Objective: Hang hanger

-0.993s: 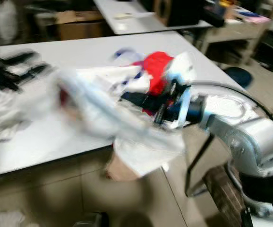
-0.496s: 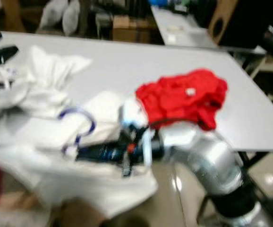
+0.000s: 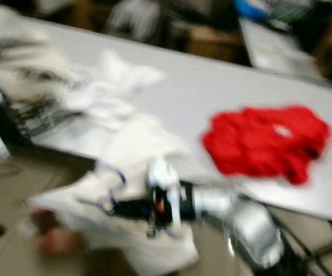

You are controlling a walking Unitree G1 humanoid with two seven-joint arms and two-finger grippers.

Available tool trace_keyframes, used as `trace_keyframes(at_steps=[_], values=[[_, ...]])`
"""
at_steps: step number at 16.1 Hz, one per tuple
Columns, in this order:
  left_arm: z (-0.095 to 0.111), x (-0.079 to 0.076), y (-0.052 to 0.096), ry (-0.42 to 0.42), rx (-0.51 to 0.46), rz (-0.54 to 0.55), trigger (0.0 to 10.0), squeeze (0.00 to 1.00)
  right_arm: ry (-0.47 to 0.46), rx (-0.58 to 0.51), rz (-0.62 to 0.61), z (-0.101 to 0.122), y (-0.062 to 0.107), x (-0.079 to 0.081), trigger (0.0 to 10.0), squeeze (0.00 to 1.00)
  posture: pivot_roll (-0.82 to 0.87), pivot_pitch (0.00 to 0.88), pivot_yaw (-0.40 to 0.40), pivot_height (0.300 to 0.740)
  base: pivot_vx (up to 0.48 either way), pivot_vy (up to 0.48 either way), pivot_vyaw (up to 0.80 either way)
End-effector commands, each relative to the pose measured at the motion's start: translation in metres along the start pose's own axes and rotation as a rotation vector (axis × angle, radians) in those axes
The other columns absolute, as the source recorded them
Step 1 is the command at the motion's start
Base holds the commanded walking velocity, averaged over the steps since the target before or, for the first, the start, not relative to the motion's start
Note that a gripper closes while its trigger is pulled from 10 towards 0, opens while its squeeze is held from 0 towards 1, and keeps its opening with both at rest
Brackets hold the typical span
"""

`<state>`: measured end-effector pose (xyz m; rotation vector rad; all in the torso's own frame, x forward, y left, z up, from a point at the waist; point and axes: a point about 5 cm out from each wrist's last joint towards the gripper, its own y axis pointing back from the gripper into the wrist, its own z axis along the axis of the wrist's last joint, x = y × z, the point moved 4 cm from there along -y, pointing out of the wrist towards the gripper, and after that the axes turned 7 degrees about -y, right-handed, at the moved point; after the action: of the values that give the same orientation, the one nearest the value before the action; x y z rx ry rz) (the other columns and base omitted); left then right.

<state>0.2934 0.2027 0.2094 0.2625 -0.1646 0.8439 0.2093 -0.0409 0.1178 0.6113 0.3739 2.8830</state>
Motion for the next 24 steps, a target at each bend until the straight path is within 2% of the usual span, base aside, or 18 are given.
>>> trace_keyframes(at_steps=[1,2,4,5,6,7,8,11,12,14,16,19,21,24], values=[[0.01,-0.011,-0.005,-0.007,-0.042,-0.033,10.0,0.0,0.054,0.001,-0.065,0.001,0.008,-0.005,10.0,0.0,0.08,0.0,-0.032,0.74,0.0,0.0,0.8],[0.01,-0.013,-0.005,0.004,-0.047,-0.035,10.0,0.0,0.055,0.003,-0.071,-0.002,0.009,-0.005,10.0,0.0,0.08,0.0,-0.032,0.74,0.0,0.0,0.8],[0.007,-0.033,-0.006,0.033,-0.082,-0.06,10.0,0.0,0.077,0.035,-0.128,-0.017,0.01,-0.005,10.0,0.0,0.08,0.0,-0.027,0.74,0.0,0.0,0.8],[0.006,-0.036,-0.006,0.043,-0.086,-0.059,10.0,0.0,0.077,0.037,-0.142,-0.02,0.01,-0.006,10.0,0.0,0.08,0.0,-0.027,0.74,0.0,0.0,0.8],[-0.001,-0.038,-0.006,0.042,-0.076,-0.038,10.0,0.0,0.092,0.047,-0.195,-0.026,0.011,-0.011,10.0,0.0,0.08,0.0,-0.032,0.74,0.0,0.0,0.8],[-0.024,-0.05,-0.004,0.032,-0.003,-0.037,10.0,0.0,0.093,0.033,-0.287,-0.032,0.013,-0.021,10.0,0.0,0.09,0.0,-0.042,0.74,0.0,0.0,0.8],[-0.032,-0.055,-0.002,0.052,0.015,-0.031,10.0,0.0,0.068,0.005,-0.317,-0.032,0.014,-0.024,10.0,0.0,0.09,0.0,-0.043,0.74,0.0,0.0,0.8],[-0.048,-0.055,0.004,0.094,0.043,0.075,10.0,0.0,0.014,-0.062,-0.421,-0.037,0.02,-0.033,10.0,0.0,0.1,0.0,-0.057,0.74,0.0,0.0,0.8],[-0.061,-0.051,0.006,0.089,0.082,0.142,10.0,0.0,-0.023,-0.066,-0.436,-0.045,0.021,-0.033,10.0,0.0,0.1,0.0,-0.06,0.74,0.0,0.0,0.8],[-0.068,-0.049,0.005,0.083,0.089,0.188,10.0,0.0,-0.028,-0.079,-0.457,-0.047,0.024,-0.035,10.0,0.0,0.09,0.0,-0.057,0.74,0.0,0.0,0.8],[-0.073,-0.052,-0.003,0.073,0.104,0.17,10.0,0.0,-0.009,-0.075,-0.479,-0.046,0.029,-0.042,10.0,0.0,0.08,0.0,-0.048,0.74,0.0,0.0,0.8],[-0.082,-0.07,-0.018,0.067,0.12,0.098,10.0,0.0,-0.037,-0.124,-0.554,-0.037,0.038,-0.054,10.0,0.0,0.06,0.0,-0.035,0.74,0.0,0.0,0.8],[-0.08,-0.076,-0.033,0.064,0.106,0.083,10.0,0.0,-0.049,-0.133,-0.648,-0.037,0.05,-0.067,10.0,0.0,0.02,0.0,-0.007,0.74,0.0,0.0,0.8],[-0.077,-0.074,-0.053,0.062,0.076,0.112,10.0,0.0,-0.104,-0.164,-0.895,-0.045,0.084,-0.087,10.0,0.0,0.0,0.0,-0.001,0.74,0.0,0.0,0.8]])
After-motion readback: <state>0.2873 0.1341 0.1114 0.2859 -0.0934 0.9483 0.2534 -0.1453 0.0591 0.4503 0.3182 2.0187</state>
